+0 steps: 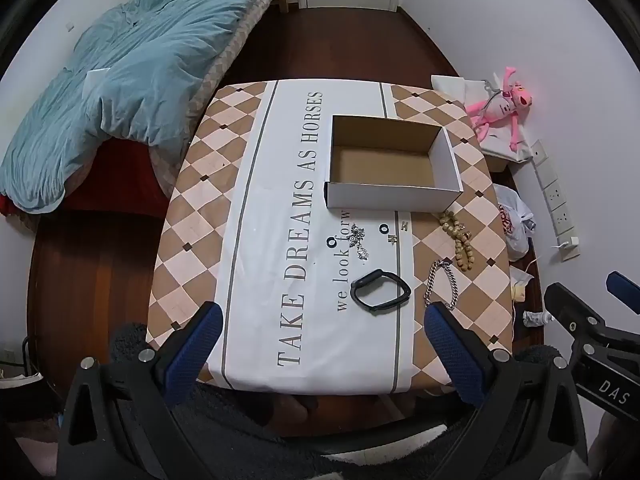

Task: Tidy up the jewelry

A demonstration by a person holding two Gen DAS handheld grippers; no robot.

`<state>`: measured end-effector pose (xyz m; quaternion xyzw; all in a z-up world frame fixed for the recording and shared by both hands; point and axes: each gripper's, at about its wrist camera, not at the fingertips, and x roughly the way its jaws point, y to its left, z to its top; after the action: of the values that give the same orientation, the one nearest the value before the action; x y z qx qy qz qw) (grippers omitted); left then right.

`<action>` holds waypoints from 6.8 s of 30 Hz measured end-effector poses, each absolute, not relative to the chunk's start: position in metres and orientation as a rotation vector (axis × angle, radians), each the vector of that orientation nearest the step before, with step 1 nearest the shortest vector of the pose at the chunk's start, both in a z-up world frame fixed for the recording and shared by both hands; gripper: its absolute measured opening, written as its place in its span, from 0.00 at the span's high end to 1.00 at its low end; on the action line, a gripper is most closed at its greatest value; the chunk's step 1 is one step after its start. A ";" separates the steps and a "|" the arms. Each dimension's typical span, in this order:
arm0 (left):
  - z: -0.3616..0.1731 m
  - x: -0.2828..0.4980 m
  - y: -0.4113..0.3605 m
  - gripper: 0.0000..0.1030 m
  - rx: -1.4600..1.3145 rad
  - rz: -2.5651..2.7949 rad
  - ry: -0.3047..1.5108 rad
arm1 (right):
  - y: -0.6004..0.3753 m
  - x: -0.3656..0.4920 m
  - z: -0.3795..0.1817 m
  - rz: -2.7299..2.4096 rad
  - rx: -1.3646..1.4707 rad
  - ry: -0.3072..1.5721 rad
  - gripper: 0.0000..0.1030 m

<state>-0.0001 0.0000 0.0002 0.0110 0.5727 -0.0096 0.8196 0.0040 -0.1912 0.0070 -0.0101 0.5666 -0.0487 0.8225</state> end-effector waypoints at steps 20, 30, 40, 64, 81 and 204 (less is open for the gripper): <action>0.011 0.001 -0.002 0.00 0.018 -0.024 1.197 | -0.189 0.003 0.011 -0.102 -0.022 1.202 0.00; 0.015 0.001 -0.002 0.00 0.014 -0.024 1.191 | -0.189 0.003 0.014 -0.105 -0.025 1.201 0.00; 0.017 0.001 -0.003 0.00 0.014 -0.025 1.190 | -0.189 0.004 0.017 -0.108 -0.027 1.199 0.00; 0.024 0.001 -0.005 0.00 0.007 -0.029 1.173 | -0.193 0.005 0.029 -0.110 -0.028 1.194 0.00; 0.032 -0.003 -0.006 0.00 0.004 -0.040 1.157 | -0.192 0.003 0.033 -0.112 -0.030 1.186 0.00; -0.076 0.247 -0.006 0.16 -0.127 -0.112 1.319 | -0.194 0.242 -0.108 0.232 0.258 1.314 0.89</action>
<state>0.2466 -0.0057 -0.0756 -0.0590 0.6121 -0.0520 0.7868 0.2420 -0.1935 -0.1076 0.1193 0.6077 0.1071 0.7778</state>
